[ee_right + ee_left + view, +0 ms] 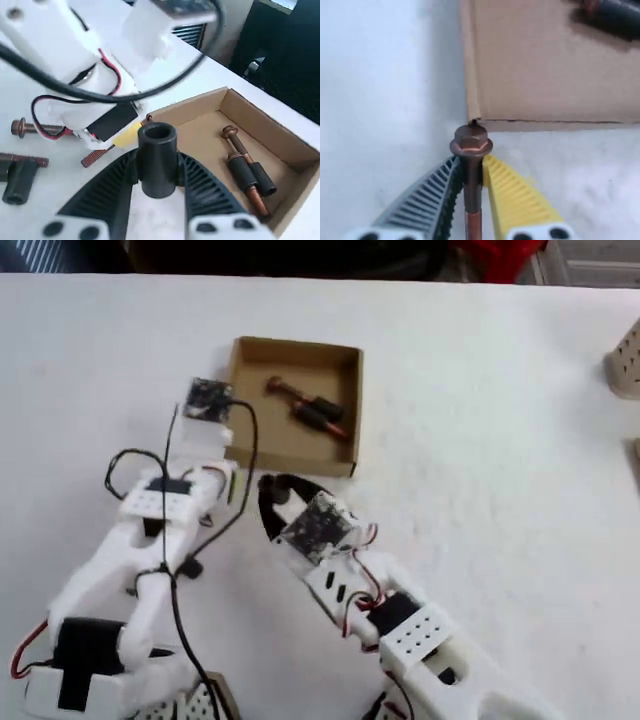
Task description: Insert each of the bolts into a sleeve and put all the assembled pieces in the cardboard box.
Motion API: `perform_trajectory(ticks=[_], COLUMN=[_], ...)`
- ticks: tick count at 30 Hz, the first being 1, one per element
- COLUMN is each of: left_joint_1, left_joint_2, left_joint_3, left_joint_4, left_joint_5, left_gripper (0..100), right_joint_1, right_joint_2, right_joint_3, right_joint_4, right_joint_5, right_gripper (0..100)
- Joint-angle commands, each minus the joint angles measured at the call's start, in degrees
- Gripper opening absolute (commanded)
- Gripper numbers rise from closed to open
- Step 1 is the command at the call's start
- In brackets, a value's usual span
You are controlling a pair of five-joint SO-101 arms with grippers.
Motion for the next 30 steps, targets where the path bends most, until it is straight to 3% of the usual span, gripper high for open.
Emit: perform_trajectory(ticks=[1,12,22,30], left_joint_1=[-1.4,-1.0,0.0,1.3], left_joint_2=[-2.5,-2.9,-15.5,-28.7], left_joint_3=[-1.6,-1.5,17.0,20.6], left_joint_4=[-3.2,-4.6,-32.2,-35.8], left_joint_5=[2.8,2.8,3.3,3.3], left_gripper=[2,2,2,2], right_joint_1=[4.0,5.4,4.7,4.7], right_joint_2=[-0.7,-0.7,-0.7,-0.7], right_joint_3=[-0.2,0.8,1.2,2.4], right_joint_4=[-4.0,-4.0,-4.0,-4.1], right_joint_5=[-14.5,-15.2,-15.3,-14.9], right_gripper=[1.8,1.8,1.8,1.8])
